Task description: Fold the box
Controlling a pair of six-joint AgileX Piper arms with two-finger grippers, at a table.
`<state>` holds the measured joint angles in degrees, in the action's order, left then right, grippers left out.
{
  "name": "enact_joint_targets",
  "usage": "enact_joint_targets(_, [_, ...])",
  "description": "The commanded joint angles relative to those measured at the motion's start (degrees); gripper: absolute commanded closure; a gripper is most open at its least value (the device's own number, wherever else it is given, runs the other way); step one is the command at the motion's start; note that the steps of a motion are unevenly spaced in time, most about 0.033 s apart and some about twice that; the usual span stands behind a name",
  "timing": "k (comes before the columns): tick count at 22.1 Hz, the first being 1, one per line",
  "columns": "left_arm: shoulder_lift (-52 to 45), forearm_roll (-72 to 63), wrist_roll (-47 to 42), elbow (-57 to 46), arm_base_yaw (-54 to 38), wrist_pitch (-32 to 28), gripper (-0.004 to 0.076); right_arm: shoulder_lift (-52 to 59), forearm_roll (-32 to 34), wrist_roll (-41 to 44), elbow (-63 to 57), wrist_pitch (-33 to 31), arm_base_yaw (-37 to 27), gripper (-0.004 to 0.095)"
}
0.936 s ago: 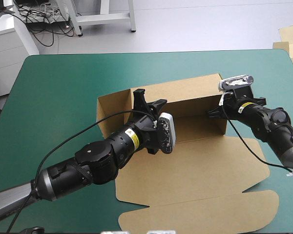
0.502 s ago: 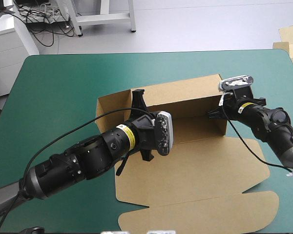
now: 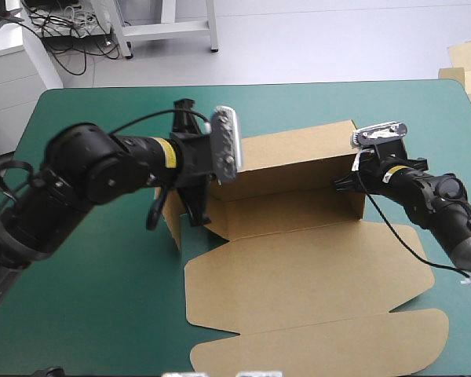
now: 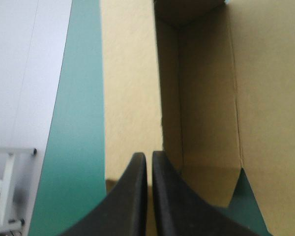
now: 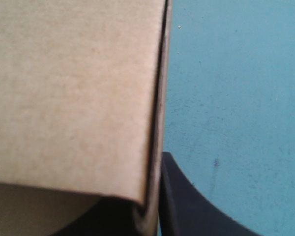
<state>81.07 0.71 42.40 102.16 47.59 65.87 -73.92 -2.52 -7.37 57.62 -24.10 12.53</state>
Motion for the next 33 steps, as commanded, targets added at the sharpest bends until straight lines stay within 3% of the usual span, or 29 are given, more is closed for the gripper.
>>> enact_joint_targets(1, [-2.07, -7.96, -2.20, 6.14, -11.62, 3.57, 0.0709, 1.63, -0.57, 0.13, 2.22, 3.14, -0.07, 0.0909])
enact_joint_targets(5, [-4.11, -8.50, -11.82, 6.54, -27.11, 4.30, 0.0711, 1.63, -0.64, 0.07, 2.22, 0.54, -0.07, 0.0909])
enact_joint_targets(8, [-7.22, -8.72, -12.42, 6.20, -34.83, 6.75, 0.0711, 1.63, -0.64, 0.07, 2.22, -0.18, -0.07, 0.0909])
enact_joint_targets(12, [-14.03, -8.47, -14.67, -0.59, -40.40, 5.57, 0.0734, 1.63, -0.64, 0.07, 2.22, -0.16, -0.07, 0.0909])
enact_joint_targets(21, [-29.90, -8.51, -23.96, -32.81, -41.18, -16.04, 0.0734, 1.63, -0.77, 0.07, 2.22, -0.45, -0.07, 0.0909])
enact_joint_targets(26, [-33.98, -8.51, -24.03, -45.22, -41.18, -23.67, 0.0734, 1.99, -1.05, 0.07, 2.96, -2.73, -0.07, 0.0909])
enact_joint_targets(29, [-34.43, -7.97, -24.03, -49.39, -41.18, -23.70, 0.0734, 2.31, -1.91, -0.34, 6.41, -10.45, -0.07, 0.0909])
enact_joint_targets(32, [-34.43, -4.98, -24.03, -50.09, -41.18, -23.69, 0.0734, 1.65, -2.09, -0.62, 13.21, -25.62, -0.07, 0.0909])
enact_joint_targets(33, [-34.43, -4.63, -24.03, -50.09, -41.18, -24.04, 0.0734, 1.52, -2.09, -0.62, 14.09, -27.78, -0.07, 0.0909])
